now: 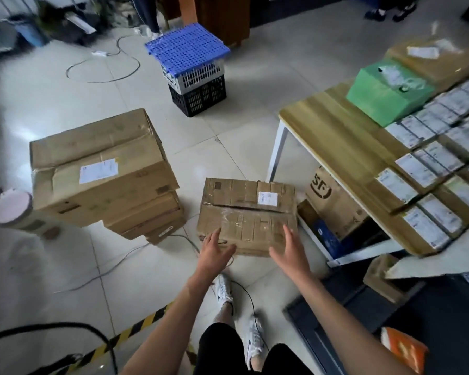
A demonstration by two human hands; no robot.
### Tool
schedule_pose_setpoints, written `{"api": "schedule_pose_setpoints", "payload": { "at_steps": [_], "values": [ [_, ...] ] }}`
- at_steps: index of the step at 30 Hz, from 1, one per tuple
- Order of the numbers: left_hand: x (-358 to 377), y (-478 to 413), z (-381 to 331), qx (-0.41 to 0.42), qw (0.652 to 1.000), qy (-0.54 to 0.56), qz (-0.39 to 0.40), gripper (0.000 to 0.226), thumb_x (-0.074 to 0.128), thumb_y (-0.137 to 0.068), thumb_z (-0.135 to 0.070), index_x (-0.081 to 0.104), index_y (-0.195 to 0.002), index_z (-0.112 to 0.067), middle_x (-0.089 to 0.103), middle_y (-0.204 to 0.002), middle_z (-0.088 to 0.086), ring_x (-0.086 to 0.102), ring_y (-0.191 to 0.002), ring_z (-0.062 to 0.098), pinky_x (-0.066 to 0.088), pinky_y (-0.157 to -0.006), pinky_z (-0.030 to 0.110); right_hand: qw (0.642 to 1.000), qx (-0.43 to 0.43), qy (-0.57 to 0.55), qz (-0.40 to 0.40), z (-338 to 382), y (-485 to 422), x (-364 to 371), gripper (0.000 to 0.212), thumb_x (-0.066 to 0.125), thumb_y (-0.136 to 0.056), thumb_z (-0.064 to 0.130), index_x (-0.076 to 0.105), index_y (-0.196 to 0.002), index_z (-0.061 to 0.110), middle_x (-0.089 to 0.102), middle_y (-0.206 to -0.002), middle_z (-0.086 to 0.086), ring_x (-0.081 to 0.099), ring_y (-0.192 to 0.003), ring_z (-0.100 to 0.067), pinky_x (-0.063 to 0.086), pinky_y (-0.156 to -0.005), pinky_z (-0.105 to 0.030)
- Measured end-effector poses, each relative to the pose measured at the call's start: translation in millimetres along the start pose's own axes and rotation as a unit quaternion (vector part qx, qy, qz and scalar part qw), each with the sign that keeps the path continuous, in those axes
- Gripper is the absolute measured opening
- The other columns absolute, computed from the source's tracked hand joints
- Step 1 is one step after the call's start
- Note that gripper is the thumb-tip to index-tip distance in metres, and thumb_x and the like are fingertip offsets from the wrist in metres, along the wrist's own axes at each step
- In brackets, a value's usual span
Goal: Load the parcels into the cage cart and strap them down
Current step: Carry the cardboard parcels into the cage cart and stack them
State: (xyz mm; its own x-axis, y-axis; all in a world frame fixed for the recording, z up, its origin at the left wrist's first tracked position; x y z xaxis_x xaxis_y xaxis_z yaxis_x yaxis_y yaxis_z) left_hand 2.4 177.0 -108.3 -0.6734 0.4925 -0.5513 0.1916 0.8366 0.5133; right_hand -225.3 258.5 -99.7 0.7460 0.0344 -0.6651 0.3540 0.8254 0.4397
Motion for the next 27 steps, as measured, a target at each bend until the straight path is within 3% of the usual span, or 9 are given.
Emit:
{"api": "schedule_pose_setpoints", "payload": {
  "at_steps": [9, 14, 22, 27],
  "values": [
    [10, -128, 16, -0.033, 0.997, -0.033, 0.067, 0.077, 0.066, -0.092, -0.041, 0.030, -0.156, -0.017, 0.038, -0.154, 0.014, 0.033, -0.143, 0.030, 0.029, -0.116, 0.038, 0.991, 0.127, -0.030, 0.008, -33, -98, 24, 0.082, 0.060, -0.094, 0.040, 0.013, -0.159, 0.028, 0.029, -0.159, -0.012, 0.036, -0.141, -0.032, 0.038, -0.107, -0.047],
    [25, -199, 50, -0.073, 0.992, -0.054, 0.084, 0.078, 0.069, -0.090, -0.038, 0.031, -0.155, -0.017, 0.037, -0.155, 0.017, 0.035, -0.142, 0.033, 0.032, -0.116, 0.044, 0.987, 0.154, -0.041, 0.020, -59, -160, 53, 0.080, 0.060, -0.093, 0.036, 0.015, -0.159, 0.025, 0.019, -0.165, -0.007, 0.029, -0.147, -0.029, 0.034, -0.112, -0.045],
    [79, -325, 140, -0.155, 0.986, -0.051, 0.033, 0.092, 0.075, -0.087, -0.033, 0.021, -0.157, -0.009, 0.032, -0.158, 0.019, 0.032, -0.145, 0.037, 0.028, -0.118, 0.049, 0.978, 0.201, -0.050, 0.038, -166, -271, 101, 0.084, 0.067, -0.090, 0.036, 0.018, -0.158, 0.025, 0.027, -0.162, -0.005, 0.031, -0.147, -0.028, 0.036, -0.114, -0.051],
    [97, -391, 222, -0.193, 0.980, -0.040, -0.013, 0.117, 0.081, -0.071, -0.056, 0.014, -0.157, -0.014, 0.030, -0.158, 0.018, 0.032, -0.144, 0.039, 0.031, -0.115, 0.057, 0.979, 0.200, -0.021, 0.014, -247, -336, 127, 0.080, 0.072, -0.086, 0.035, 0.029, -0.153, 0.025, 0.041, -0.150, -0.011, 0.041, -0.138, -0.031, 0.043, -0.107, -0.057]
  ]
}}
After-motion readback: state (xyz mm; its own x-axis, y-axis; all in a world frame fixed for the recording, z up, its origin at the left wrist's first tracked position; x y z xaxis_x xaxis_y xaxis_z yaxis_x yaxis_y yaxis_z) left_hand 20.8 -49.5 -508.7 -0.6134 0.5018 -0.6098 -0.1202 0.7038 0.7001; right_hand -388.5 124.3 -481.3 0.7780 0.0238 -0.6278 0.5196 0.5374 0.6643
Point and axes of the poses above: each hand's wrist, its own y-axis away from the middle knuckle, its own x-axis out of the palm, z = x × y, the point moved 8 cm from there along -y, towards the middle knuckle
